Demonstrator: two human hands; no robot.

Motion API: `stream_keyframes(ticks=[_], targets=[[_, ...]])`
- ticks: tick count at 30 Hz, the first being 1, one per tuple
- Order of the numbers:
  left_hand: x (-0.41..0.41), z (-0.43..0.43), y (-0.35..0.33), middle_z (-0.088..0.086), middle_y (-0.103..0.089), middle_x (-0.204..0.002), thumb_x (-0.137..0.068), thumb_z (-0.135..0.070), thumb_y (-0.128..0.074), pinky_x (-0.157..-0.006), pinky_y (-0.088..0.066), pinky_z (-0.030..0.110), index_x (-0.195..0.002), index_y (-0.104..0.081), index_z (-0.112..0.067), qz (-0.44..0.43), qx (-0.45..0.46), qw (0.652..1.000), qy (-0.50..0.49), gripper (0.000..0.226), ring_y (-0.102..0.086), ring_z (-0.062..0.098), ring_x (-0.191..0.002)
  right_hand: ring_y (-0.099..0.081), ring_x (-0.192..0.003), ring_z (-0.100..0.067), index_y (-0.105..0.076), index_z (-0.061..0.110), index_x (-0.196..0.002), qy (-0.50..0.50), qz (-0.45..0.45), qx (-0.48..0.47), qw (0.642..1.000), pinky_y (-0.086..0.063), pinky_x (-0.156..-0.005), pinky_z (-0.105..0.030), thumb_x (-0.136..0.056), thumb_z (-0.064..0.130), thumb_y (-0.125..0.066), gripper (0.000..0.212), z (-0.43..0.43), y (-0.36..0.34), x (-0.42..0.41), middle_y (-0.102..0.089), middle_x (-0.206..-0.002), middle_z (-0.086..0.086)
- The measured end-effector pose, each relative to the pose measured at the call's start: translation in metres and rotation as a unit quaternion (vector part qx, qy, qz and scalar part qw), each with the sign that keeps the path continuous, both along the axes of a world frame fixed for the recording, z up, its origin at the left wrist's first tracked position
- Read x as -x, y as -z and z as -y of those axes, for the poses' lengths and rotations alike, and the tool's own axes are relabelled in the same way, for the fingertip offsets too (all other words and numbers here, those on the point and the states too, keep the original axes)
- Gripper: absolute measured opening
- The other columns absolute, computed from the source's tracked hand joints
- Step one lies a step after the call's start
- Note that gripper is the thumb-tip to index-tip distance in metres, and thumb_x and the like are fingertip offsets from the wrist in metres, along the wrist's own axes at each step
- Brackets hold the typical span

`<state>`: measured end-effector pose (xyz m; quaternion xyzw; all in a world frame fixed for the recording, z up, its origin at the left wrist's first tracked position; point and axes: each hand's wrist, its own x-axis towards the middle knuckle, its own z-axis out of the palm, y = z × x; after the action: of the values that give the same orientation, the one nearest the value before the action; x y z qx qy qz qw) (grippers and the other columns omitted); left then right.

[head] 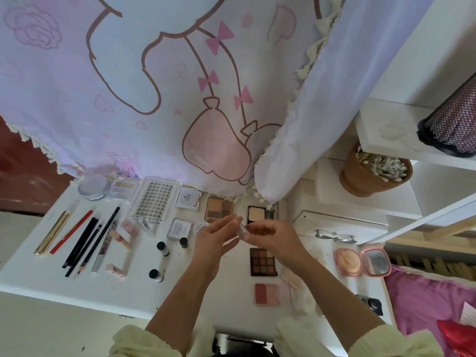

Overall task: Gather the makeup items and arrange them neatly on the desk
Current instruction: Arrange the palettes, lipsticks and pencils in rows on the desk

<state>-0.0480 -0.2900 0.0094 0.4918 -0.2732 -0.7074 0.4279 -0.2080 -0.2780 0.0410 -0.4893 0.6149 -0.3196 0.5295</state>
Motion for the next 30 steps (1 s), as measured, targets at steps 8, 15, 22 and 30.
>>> stream_keyframes(ticks=[8, 15, 22, 30], targets=[[-0.003, 0.002, 0.004, 0.01, -0.073, -0.103, -0.09, -0.028, -0.064, -0.083, -0.056, 0.033, -0.109, -0.073, -0.014, 0.016, -0.009, 1.0, -0.018, 0.026, -0.069, 0.024, -0.099, -0.071, -0.08, -0.02, -0.076, 0.017, -0.097, 0.022, -0.005, 0.037, 0.999, -0.058, -0.075, -0.027, -0.087, 0.02, -0.071, 0.011, 0.002, 0.007, -0.002, -0.076, -0.081, -0.002], [-0.004, 0.002, 0.003, 0.012, -0.073, -0.103, -0.087, -0.046, -0.063, -0.086, -0.056, 0.04, -0.108, -0.07, -0.007, -0.006, -0.085, 0.996, 0.033, 0.044, -0.071, 0.027, -0.097, -0.069, -0.077, -0.008, -0.076, 0.023, -0.098, -0.006, -0.093, 0.126, 0.988, -0.056, -0.072, -0.019, -0.087, 0.019, -0.071, 0.013, -0.001, 0.012, 0.002, -0.075, -0.082, 0.006], [-0.006, 0.004, -0.001, 0.016, -0.071, -0.11, -0.092, -0.04, -0.059, -0.094, -0.053, 0.039, -0.113, -0.068, -0.018, -0.114, -0.133, 0.983, 0.06, 0.032, -0.069, 0.027, -0.1, -0.049, -0.091, 0.004, -0.074, 0.015, -0.109, -0.1, -0.265, 0.232, 0.931, -0.035, -0.076, -0.004, -0.086, 0.021, -0.072, 0.024, 0.005, 0.015, 0.002, -0.071, -0.102, 0.004], [-0.005, 0.009, 0.004, 0.02, -0.069, -0.11, -0.091, -0.029, -0.061, -0.085, -0.058, 0.033, -0.113, -0.067, -0.01, -0.17, -0.133, 0.976, 0.027, 0.03, -0.07, 0.025, -0.097, -0.058, -0.084, 0.001, -0.076, 0.028, -0.105, -0.16, -0.262, 0.173, 0.936, -0.047, -0.071, -0.014, -0.09, 0.032, -0.065, 0.02, 0.017, -0.003, 0.0, -0.073, -0.096, 0.016]])
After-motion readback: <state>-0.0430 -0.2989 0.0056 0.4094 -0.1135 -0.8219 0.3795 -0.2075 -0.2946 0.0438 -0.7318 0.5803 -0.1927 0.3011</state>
